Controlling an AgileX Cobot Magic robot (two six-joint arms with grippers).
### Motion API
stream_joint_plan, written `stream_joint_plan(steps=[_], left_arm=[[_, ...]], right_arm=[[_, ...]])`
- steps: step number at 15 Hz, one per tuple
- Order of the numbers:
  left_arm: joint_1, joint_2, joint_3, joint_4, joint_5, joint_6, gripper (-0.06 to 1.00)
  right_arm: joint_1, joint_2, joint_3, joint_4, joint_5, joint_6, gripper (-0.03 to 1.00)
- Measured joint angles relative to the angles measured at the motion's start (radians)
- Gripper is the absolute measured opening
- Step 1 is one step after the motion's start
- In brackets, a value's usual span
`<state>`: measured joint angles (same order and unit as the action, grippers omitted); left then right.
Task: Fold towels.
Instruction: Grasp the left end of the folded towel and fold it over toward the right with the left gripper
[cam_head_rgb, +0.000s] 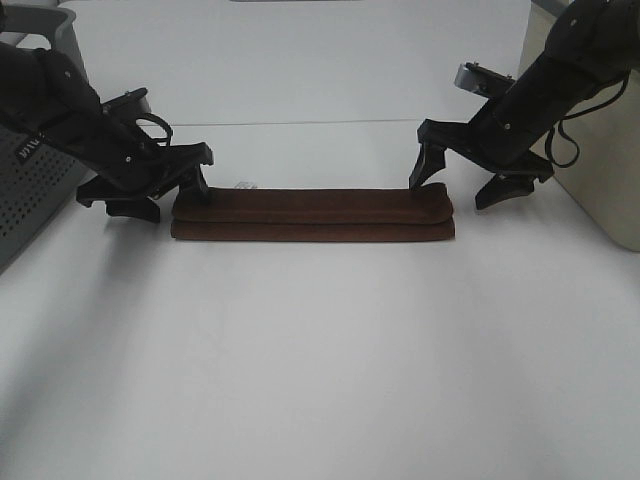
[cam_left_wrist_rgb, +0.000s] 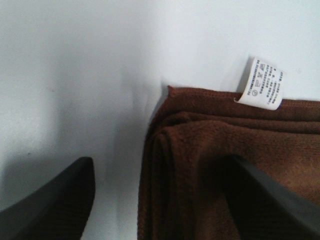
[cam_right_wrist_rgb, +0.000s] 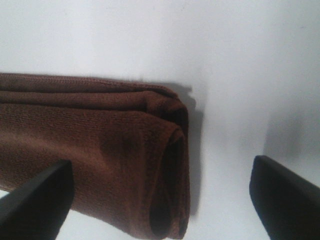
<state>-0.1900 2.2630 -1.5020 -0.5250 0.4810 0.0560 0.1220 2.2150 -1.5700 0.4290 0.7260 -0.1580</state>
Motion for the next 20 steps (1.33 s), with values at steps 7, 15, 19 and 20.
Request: stream_joint_plan(steps=[7, 15, 19, 20], left_arm=[[0.001, 0.027, -0.006, -0.111, 0.028, 0.091, 0.45], [0.048, -0.063, -0.006, 0.066, 0.138, -0.008, 0.06], [0.081, -0.217, -0.037, 0.246, 0.286, -0.118, 0.06], [0.061, -0.229, -0.07, 0.249, 0.331, -0.132, 0.06]], right_arm=[[0.0, 0.0, 0.0, 0.0, 0.0, 0.0, 0.89], [0.0, -0.035, 0.0, -0.001, 0.051, 0.0, 0.89], [0.0, -0.097, 0.0, 0.011, 0.079, 0.0, 0.89], [0.0, -0.11, 0.0, 0.011, 0.085, 0.0, 0.89]])
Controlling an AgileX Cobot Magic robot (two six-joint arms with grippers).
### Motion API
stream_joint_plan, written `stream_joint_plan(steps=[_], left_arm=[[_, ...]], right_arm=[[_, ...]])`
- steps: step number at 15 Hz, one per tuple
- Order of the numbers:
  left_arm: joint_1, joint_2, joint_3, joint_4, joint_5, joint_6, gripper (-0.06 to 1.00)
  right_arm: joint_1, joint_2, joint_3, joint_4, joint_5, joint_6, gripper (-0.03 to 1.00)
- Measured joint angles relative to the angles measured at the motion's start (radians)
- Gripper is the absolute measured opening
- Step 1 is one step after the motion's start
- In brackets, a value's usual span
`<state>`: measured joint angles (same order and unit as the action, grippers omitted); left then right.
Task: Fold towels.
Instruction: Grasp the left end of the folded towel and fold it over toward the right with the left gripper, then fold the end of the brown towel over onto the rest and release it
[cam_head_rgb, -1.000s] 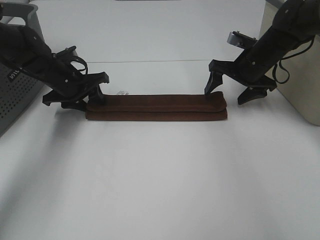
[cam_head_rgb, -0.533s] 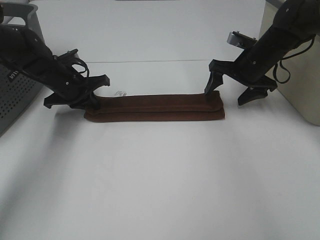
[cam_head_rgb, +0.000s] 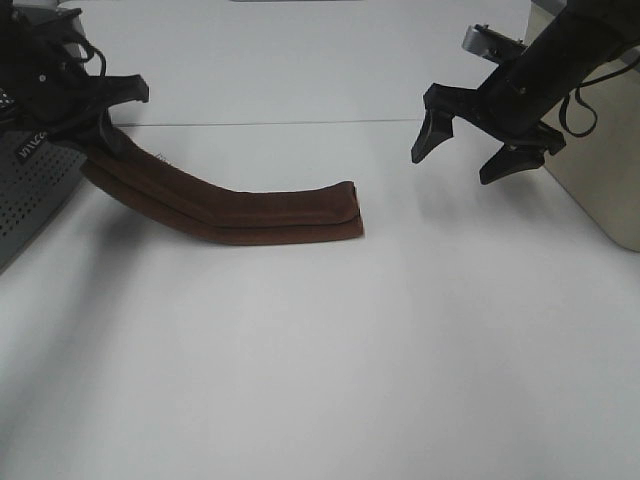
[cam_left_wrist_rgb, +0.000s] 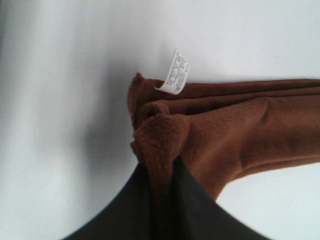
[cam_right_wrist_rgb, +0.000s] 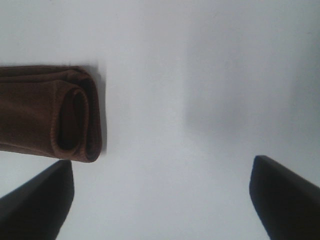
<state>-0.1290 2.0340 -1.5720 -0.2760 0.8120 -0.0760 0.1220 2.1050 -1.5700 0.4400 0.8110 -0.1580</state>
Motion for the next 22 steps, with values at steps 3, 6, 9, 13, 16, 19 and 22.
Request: stream_joint_plan(steps=[3, 6, 9, 13, 16, 19, 22], left_arm=[[-0.119, 0.019, -0.127, 0.0, 0.088, -0.069, 0.06], [-0.265, 0.124, -0.284, -0.003, 0.092, -0.159, 0.06], [-0.372, 0.325, -0.507, -0.007, 0.094, -0.288, 0.18], [-0.411, 0.431, -0.625, -0.039, 0.063, -0.357, 0.65], [-0.41, 0.408, -0.662, -0.03, 0.048, -0.345, 0.73], [-0.342, 0.334, -0.673, 0.086, 0.097, -0.314, 0.74], [-0.246, 0.29, -0.678, 0.162, 0.176, -0.312, 0.74]], right_arm=[[0.0, -0.058, 0.0, -0.001, 0.031, 0.0, 0.89], [0.0, -0.113, -0.001, -0.012, 0.082, 0.0, 0.89], [0.0, -0.132, -0.002, -0.047, 0.156, 0.046, 0.89], [0.0, -0.132, -0.002, -0.071, 0.188, 0.056, 0.89], [0.0, -0.132, -0.002, 0.004, 0.199, 0.023, 0.89], [0.038, -0.113, -0.002, 0.221, 0.2, -0.098, 0.89], [0.156, -0.031, -0.002, 0.429, 0.149, -0.236, 0.89]])
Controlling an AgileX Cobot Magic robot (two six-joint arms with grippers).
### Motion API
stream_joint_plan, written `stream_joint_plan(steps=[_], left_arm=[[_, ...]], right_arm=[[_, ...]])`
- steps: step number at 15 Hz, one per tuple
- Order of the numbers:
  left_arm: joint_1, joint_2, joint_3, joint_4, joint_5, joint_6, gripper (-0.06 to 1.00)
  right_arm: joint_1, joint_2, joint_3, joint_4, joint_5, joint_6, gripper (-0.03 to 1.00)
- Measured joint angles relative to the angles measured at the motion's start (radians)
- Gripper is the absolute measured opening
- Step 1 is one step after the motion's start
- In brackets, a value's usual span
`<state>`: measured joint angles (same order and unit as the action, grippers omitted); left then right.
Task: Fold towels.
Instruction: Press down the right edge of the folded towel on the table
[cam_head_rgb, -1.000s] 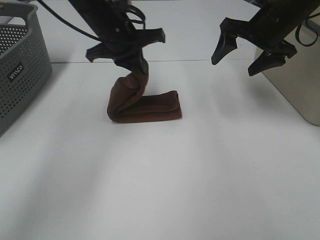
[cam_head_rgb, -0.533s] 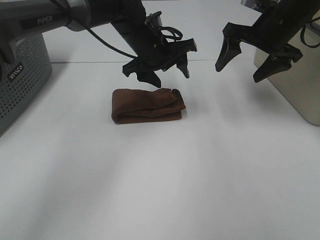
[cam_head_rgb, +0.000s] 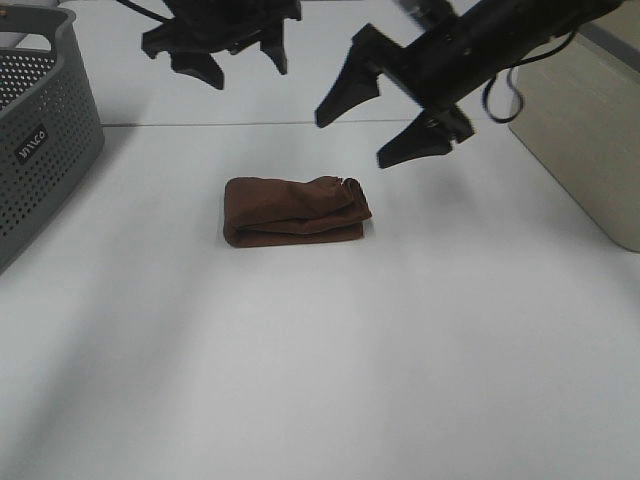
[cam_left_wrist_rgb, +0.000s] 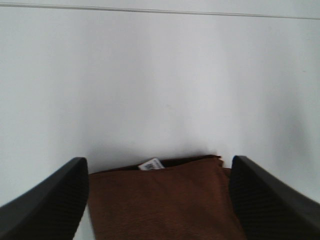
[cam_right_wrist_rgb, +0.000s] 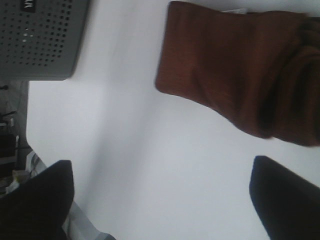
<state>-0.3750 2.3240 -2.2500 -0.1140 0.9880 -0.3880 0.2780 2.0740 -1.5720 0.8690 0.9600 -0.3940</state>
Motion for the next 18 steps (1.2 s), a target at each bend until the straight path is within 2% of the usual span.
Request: stream_joint_plan(steps=[2, 4, 5, 7, 10, 13, 15, 18], left_arm=[[0.049, -0.002, 0.0, 0.004, 0.054, 0.001, 0.74], [0.071, -0.002, 0.0, 0.012, 0.081, 0.006, 0.74], [0.078, -0.002, 0.0, 0.015, 0.095, 0.029, 0.74], [0.079, -0.002, 0.0, 0.015, 0.096, 0.05, 0.74], [0.079, -0.002, 0.0, 0.015, 0.096, 0.057, 0.74], [0.079, -0.006, 0.0, 0.015, 0.099, 0.074, 0.74], [0.079, -0.031, 0.0, 0.019, 0.122, 0.105, 0.74], [0.079, -0.075, 0.0, 0.099, 0.206, 0.129, 0.74]], right_arm=[[0.047, 0.063, 0.0, 0.163, -0.034, -0.111, 0.89], [0.052, 0.123, -0.019, 0.26, -0.037, -0.182, 0.89], [0.037, 0.204, -0.062, 0.276, -0.056, -0.185, 0.89], [0.011, 0.25, -0.082, 0.213, -0.102, -0.129, 0.89], [-0.001, 0.258, -0.093, 0.048, -0.175, -0.026, 0.89], [-0.001, 0.247, -0.119, -0.02, -0.15, 0.001, 0.89], [-0.001, 0.177, -0.128, -0.109, -0.113, 0.028, 0.89], [-0.001, 0.05, -0.128, -0.272, -0.053, 0.151, 0.89]])
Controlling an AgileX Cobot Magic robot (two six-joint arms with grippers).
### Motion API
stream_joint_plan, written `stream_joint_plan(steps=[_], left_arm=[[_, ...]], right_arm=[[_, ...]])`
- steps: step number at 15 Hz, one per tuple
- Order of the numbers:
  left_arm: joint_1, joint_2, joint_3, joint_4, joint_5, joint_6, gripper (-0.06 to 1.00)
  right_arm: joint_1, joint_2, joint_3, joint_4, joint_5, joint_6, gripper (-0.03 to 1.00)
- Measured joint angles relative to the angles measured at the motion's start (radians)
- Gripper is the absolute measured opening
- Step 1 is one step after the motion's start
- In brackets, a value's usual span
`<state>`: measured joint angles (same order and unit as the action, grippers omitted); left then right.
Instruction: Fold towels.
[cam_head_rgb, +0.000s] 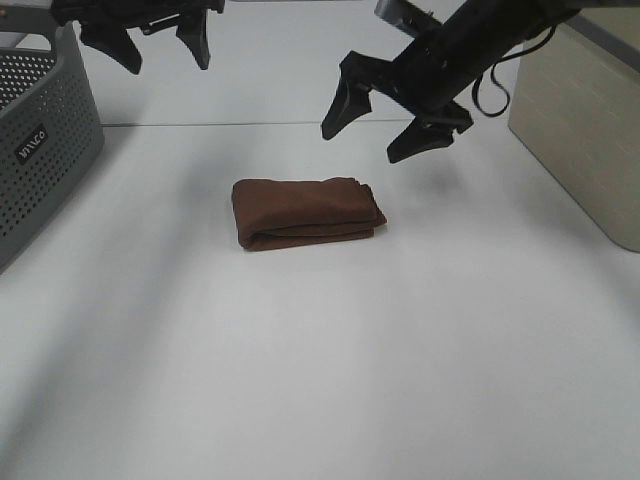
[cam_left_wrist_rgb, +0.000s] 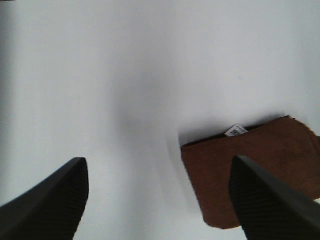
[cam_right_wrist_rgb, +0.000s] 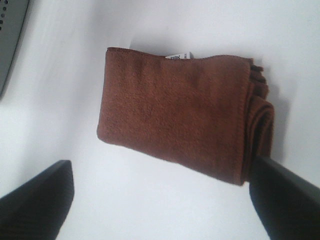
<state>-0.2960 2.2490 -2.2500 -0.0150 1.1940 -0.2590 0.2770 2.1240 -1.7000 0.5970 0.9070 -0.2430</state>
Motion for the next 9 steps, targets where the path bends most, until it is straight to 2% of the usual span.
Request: stream_joint_plan(steps=[3, 6, 7, 9], left_arm=[[0.0, -0.043, 0.002, 0.092, 0.019, 0.016, 0.74], [-0.01, -0.158, 0.061, 0.112, 0.019, 0.044, 0.74], [-0.015, -0.213, 0.115, 0.112, 0.019, 0.062, 0.74], [-0.019, -0.357, 0.278, 0.116, 0.018, 0.085, 0.74]], right_arm=[[0.0, -0.088, 0.0, -0.146, 0.078, 0.124, 0.89], [0.0, -0.17, 0.0, -0.311, 0.219, 0.229, 0.89], [0.0, -0.195, 0.0, -0.352, 0.274, 0.248, 0.89], [0.0, -0.258, 0.008, -0.411, 0.297, 0.266, 0.89]])
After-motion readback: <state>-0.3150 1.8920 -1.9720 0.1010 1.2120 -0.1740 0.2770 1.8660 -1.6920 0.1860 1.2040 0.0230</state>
